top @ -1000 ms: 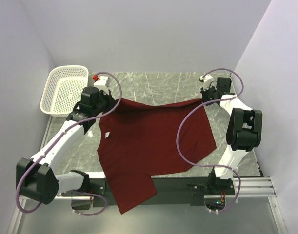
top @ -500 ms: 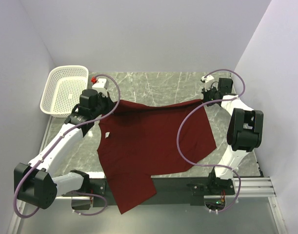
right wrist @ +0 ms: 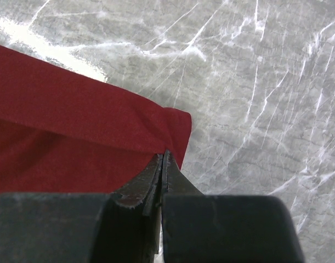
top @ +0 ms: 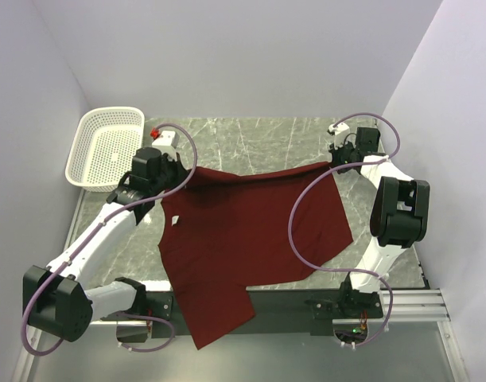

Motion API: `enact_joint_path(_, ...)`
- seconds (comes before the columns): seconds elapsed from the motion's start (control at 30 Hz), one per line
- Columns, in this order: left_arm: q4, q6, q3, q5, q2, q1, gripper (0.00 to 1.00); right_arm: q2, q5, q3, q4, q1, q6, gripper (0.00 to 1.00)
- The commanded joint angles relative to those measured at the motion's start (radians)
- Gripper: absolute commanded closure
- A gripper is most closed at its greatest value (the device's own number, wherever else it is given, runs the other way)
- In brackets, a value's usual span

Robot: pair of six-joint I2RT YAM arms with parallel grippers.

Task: Fold and stack the t-shirts
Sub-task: Fold the tshirt

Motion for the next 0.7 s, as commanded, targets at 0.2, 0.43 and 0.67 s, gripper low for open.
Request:
enact_joint_path(0.2,0.006,-0.003,-0.015,-0.029,-0.031,-0.005,1.00,-0.053,-0.012,-0.021,0.030,-0.018,0.000,1.00)
enact_joint_path(0.43,-0.002,0.000,-0.013,-0.055,-0.033,-0.005,1.00,-0.073,-0.020,-0.040,0.036,-0.027,-0.009,1.00)
enact_joint_path(0.67,-0.006,0.003,-0.007,-0.055,-0.033,-0.005,1.00,-0.106,-0.040,-0.073,0.046,-0.044,-0.012,1.00)
